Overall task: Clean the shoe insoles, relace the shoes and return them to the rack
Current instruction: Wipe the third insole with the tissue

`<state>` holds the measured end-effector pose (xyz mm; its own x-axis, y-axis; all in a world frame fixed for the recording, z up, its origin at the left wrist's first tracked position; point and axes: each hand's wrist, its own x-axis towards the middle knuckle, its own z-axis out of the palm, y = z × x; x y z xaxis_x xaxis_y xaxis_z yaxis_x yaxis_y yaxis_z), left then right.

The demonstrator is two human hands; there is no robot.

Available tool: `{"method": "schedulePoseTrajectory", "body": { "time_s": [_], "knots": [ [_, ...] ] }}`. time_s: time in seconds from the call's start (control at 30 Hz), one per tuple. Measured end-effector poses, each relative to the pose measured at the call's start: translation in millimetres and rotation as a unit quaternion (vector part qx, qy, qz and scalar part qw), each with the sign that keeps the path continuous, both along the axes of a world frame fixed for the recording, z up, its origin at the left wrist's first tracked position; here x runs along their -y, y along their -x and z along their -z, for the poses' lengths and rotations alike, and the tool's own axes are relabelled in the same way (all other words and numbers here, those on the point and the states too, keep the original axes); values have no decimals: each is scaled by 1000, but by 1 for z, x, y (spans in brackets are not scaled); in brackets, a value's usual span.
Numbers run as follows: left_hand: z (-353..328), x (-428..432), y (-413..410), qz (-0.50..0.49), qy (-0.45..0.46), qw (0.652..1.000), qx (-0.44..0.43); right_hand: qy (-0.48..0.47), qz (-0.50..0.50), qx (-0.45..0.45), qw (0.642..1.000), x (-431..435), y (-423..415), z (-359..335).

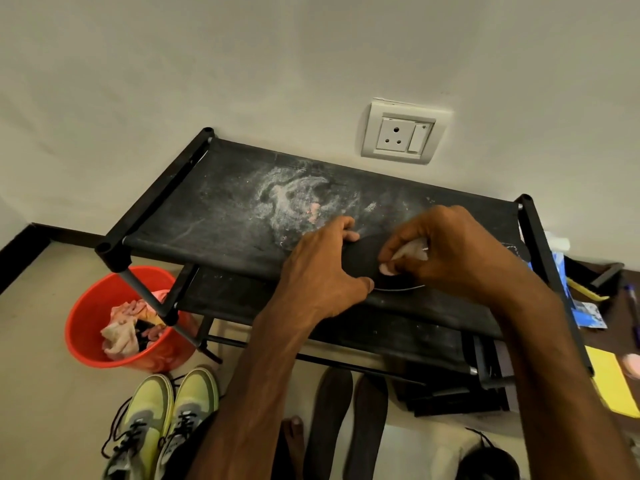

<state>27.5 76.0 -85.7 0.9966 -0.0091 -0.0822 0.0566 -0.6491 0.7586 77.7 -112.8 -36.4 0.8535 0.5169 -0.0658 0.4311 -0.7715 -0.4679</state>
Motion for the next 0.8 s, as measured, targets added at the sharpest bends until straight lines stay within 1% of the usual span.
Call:
{"method": "schedulePoseTrajectory", "body": {
  "time_s": [0.1,0.2,0.37,0.47,0.57,0.7,0.8],
  "knots": [
    [2,-1,0,5,1,1000,0,-42,87,64,993,7,2,1],
    [3,1,0,7,-1,1000,0,-47,132,84,987,13,2,2],
    [2,8,-2,18,-51,998,32,-55,146,35,987,20,1,3],
    [1,10,-6,43,-62,996,37,-59,150,29,986,22,2,3],
    [5,4,-6,47,-77,995,49,-55,154,27,986,24,0,4],
    [12,0,-1,9,-117,988,98,-53,158,24,986,24,-1,4],
    [10,10,2,-27,-161,980,115,-65,147,26,987,22,2,2]
  ]
}}
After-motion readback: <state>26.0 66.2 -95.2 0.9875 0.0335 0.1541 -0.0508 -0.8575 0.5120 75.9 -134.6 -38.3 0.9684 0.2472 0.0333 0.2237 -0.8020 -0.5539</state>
